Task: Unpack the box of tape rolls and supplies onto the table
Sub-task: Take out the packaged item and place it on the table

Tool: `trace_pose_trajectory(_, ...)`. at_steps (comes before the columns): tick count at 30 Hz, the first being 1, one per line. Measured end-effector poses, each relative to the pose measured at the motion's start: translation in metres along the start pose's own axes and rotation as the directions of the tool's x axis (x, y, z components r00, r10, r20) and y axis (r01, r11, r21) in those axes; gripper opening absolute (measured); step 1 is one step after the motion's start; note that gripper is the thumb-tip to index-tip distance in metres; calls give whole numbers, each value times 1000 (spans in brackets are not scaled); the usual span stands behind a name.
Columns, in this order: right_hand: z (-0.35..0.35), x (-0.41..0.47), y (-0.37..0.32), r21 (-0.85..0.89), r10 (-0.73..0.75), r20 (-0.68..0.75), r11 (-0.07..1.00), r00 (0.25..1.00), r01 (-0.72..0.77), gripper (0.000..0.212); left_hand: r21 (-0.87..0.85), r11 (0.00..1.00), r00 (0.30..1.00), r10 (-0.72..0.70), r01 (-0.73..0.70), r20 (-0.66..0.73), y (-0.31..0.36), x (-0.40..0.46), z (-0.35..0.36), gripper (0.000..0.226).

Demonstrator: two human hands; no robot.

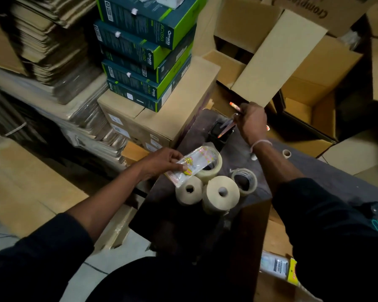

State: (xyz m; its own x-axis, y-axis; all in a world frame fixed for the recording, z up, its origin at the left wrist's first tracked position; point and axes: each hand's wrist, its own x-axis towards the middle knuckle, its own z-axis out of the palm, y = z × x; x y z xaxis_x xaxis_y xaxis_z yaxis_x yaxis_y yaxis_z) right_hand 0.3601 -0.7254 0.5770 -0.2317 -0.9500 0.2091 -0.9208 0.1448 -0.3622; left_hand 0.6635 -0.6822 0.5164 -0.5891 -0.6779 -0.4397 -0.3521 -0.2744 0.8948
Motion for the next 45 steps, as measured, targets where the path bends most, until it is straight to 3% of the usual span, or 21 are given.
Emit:
trace_pose_trajectory(7, 31, -4, 7, 60, 105, 186, 991, 977, -118, 19, -66, 998, 999, -23, 21, -24, -7, 0, -7, 32)
trace_pose_trajectory(11, 27, -6, 11, 166, 186, 171, 962, 968, -215, 28, -78, 997, 999, -23, 20, -36, -5, 2, -5, 31)
trace_pose_trajectory(13, 20, -3, 10, 242, 258, 182, 924, 949, -297, 33, -76, 997, 999, -19, 16, -35, -3, 3, -4, 32)
trace_pose_trajectory(16, 3, 6, 10, 468, 369, 259, 761, 893, -450, 40, -75, 997, 999, -15, 13, -35, 1, 4, 0, 34)
trace_pose_trajectory(18, -10, 8, 12, 420, 340, 396, 758, 853, -498, 32, -71, 997, 999, -9, 6, -42, 2, 6, 3, 32)
trace_pose_trajectory(20, -21, 7, 8, 242, 236, 474, 892, 848, -383, 23, -61, 998, 998, -15, 11, -58, 1, 8, 5, 27)
trace_pose_trajectory(22, -26, 12, 2, 21, 109, 505, 990, 856, -139, 17, -61, 998, 997, -22, 17, -78, -2, 10, 3, 25)
trace_pose_trajectory(24, -23, 21, -5, -185, 85, 559, 982, 825, 25, 22, -61, 998, 995, -19, 13, -95, -4, 9, 1, 29)
trace_pose_trajectory(28, -3, 33, -15, -358, 78, 516, 924, 853, 132, 23, -106, 994, 992, -2, -11, -125, -5, 5, 1, 27)
trace_pose_trajectory(33, 23, 39, -20, -346, 30, 492, 924, 870, 164, 22, -131, 991, 991, 7, -25, -136, -5, 2, 0, 26)
trace_pose_trajectory(38, 36, 42, -2, -246, 47, 496, 965, 867, 89, 26, -143, 989, 985, 17, -42, -172, -5, 4, 1, 23)
trace_pose_trajectory(45, -6, 32, 22, -77, 37, 380, 997, 924, -8, 11, -54, 995, 978, 67, -79, -195, 10, 16, 12, 26)
